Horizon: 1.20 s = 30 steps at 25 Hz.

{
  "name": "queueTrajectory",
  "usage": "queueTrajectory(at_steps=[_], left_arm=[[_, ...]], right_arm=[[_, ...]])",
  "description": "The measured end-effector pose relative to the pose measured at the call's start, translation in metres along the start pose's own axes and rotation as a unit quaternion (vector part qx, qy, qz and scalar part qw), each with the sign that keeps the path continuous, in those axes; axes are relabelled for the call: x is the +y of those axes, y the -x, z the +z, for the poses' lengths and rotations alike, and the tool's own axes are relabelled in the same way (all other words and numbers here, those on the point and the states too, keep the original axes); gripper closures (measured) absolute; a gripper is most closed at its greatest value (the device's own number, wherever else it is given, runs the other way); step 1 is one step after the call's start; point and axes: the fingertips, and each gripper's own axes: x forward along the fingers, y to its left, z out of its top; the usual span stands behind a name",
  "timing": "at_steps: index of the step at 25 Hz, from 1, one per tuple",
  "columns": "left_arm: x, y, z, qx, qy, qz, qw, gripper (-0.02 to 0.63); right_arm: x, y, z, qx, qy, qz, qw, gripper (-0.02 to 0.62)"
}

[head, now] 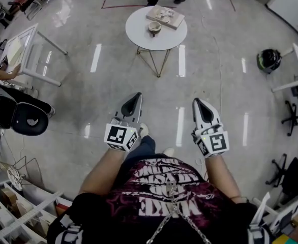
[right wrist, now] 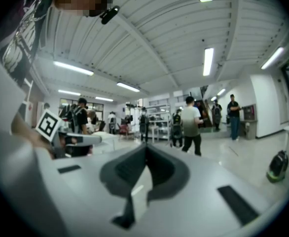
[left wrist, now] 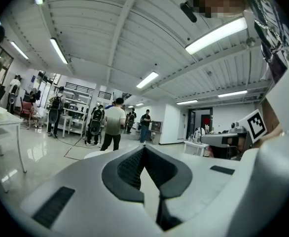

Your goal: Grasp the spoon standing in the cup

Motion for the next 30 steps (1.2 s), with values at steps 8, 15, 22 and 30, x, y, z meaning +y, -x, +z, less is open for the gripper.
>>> queueTrajectory(at_steps=[8,15,22,30], left_arm=[[0.042,-0.024,0.018,-0.011,0.006,-0.008,0.9999,0.581],[0.084,-0.037,0.029,-0.017,0.01,-0.018,0.9996,0.581],[0.111,-0.052,0.033,-0.026,0.011,-0.033,0.999,0.581],[0.109,-0.068,0.04,-0.031,0.01,-0.049,0.9983,0.581]], right_arm=[[0.008,-0.043,0.009,-0.003,0.002,-0.001,1.0,0.566],[0.018,-0.087,0.026,-0.01,0.019,-0.011,1.0,0.566],[0.034,-0.119,0.036,-0.011,0.028,-0.009,1.0,0.565],[0.025,-0.123,0.048,-0.014,0.038,-0.018,0.999,0.566]])
